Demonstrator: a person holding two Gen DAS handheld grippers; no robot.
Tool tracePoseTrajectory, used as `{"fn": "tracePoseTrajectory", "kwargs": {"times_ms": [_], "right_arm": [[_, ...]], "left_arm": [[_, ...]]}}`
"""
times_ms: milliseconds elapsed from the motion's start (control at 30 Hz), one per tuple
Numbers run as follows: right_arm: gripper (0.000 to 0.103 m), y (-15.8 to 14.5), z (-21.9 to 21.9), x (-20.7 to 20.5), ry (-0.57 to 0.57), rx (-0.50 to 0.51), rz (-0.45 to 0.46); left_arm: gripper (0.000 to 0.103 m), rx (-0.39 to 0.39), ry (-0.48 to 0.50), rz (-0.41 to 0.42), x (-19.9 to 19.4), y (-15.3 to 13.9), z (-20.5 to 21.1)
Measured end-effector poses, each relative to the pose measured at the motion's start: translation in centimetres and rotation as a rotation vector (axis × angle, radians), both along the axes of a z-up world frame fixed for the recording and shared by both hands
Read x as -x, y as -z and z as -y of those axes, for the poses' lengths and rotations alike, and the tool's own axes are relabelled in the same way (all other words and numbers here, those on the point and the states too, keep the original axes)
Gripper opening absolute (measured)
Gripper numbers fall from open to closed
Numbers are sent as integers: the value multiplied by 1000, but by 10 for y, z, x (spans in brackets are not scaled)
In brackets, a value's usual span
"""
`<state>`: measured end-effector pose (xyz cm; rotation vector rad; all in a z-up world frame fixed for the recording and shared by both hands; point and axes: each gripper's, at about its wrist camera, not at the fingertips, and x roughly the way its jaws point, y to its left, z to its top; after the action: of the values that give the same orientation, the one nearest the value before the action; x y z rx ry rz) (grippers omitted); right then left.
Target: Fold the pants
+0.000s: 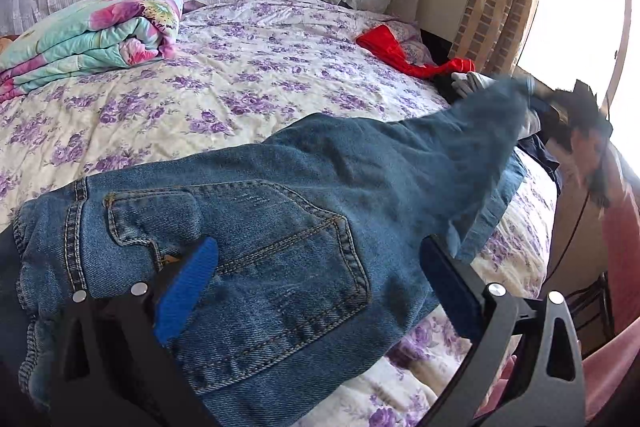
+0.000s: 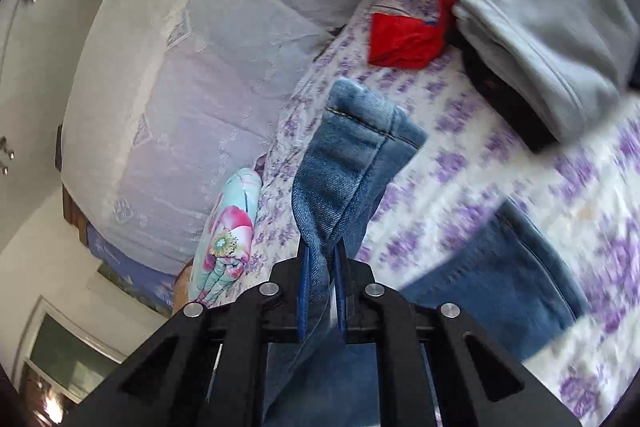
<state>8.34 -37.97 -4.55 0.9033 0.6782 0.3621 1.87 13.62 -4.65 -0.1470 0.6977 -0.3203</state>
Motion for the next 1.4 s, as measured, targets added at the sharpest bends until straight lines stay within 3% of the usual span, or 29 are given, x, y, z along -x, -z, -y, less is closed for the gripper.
{"fn": "tracePoseTrajectory", "kwargs": {"times_ms": [100, 167, 233, 267, 300, 367, 433, 467, 500, 667, 733, 833, 867, 933, 967, 1000, 1100, 1233, 1333, 1400], "right_arm": [[15, 75, 17, 10, 23, -88, -140], [16, 84, 23, 14, 10, -187, -94], [47, 70, 25, 15, 7, -211, -20], [70, 62, 26, 15, 9, -224, 26], [76, 57, 24, 11, 8, -220, 43], [75, 53, 17, -7, -8, -157, -5], [42, 50, 9, -23, -37, -80, -45], [21, 45, 7, -27, -55, -43, -42], [13, 32, 5, -27, -71, -5, -3], [12, -1, 6, 8, -65, 52, 133], [12, 16, 14, 13, -33, 52, 77], [14, 64, 19, -1, -30, 61, -86], [14, 67, 21, -2, -36, 37, -77], [25, 48, 21, 13, -40, 95, -76], [46, 38, 21, 23, -27, 132, -58], [56, 27, 16, 34, -21, 181, -23], [56, -11, -38, 57, -152, 375, 123], [50, -30, -141, 54, -411, 463, 323], [32, -25, -218, 49, -635, 499, 398], [23, -20, -259, 46, -720, 559, 442]], "left_arm": [[98, -5, 0, -1, -1, 0, 0], [98, -4, 0, 0, 0, 0, 0], [98, -4, 0, 1, 0, 0, 0], [98, -4, 0, 1, 0, 0, 0], [98, -4, 1, 1, 0, 0, 0], [98, -2, 0, 2, 0, 0, 0], [98, -1, -2, 4, 0, 0, 0], [98, 0, -3, 5, 1, 0, 0], [98, 1, -5, 5, 1, 0, 0], [98, -3, -4, 4, 1, 0, 0], [98, 1, -3, 4, 1, 0, 0], [98, 0, 0, 2, 0, -1, 0], [98, 6, 3, -2, 0, -2, 0], [98, 10, -1, -11, 3, -5, -2], [98, 3, -3, -12, 7, -9, -3], [98, -9, -6, -7, 11, -11, -4], [98, -61, -14, 14, 24, -17, -6], [98, -78, -25, 28, 29, -19, -12], [98, -113, -55, 27, 32, -11, -14], [98, -123, -57, 32, 36, -6, -15]]}}
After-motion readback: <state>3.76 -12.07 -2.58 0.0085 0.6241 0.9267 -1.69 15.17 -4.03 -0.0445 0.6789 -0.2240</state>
